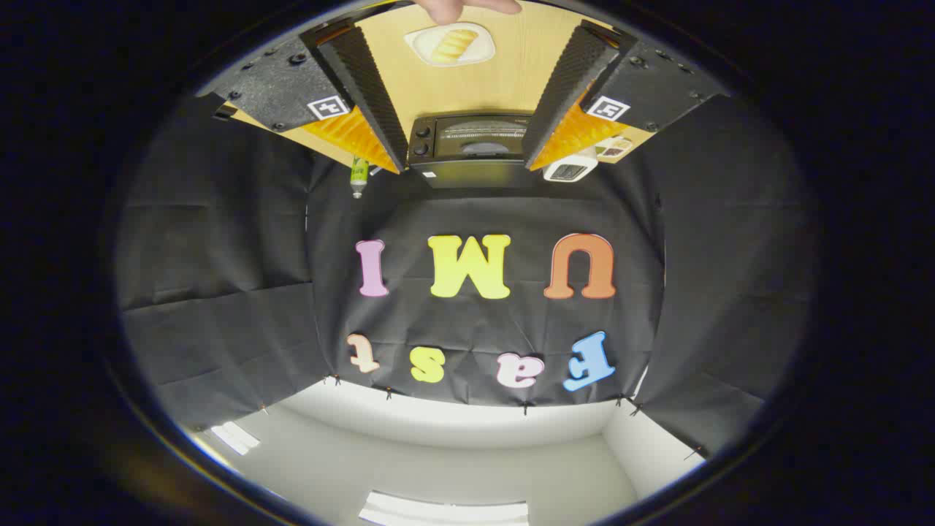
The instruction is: Open the toaster oven, put the food inside, and close the toaster oven door.
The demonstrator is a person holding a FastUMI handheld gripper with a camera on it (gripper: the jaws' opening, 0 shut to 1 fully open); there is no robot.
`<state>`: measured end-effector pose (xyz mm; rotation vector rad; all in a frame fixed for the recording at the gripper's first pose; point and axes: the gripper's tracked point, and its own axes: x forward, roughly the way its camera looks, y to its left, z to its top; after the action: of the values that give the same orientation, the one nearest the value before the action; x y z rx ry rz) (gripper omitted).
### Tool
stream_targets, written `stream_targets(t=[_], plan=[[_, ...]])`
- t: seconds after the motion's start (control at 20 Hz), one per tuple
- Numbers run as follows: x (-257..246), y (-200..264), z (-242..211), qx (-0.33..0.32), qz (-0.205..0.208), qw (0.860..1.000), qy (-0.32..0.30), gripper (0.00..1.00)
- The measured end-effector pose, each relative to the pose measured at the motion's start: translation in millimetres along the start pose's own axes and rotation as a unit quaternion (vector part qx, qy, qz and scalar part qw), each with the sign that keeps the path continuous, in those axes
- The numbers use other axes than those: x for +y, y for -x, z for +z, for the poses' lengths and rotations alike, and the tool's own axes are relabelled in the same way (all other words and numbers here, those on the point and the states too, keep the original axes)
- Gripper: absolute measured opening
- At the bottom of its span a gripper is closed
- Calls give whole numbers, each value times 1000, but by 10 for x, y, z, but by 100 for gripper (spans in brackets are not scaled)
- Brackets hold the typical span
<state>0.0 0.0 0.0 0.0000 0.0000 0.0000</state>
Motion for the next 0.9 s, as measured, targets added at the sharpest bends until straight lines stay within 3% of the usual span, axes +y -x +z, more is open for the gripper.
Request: stream_targets(t=[0.9], plan=[[65, 99, 165, -28, 12, 1000, -8, 100]])
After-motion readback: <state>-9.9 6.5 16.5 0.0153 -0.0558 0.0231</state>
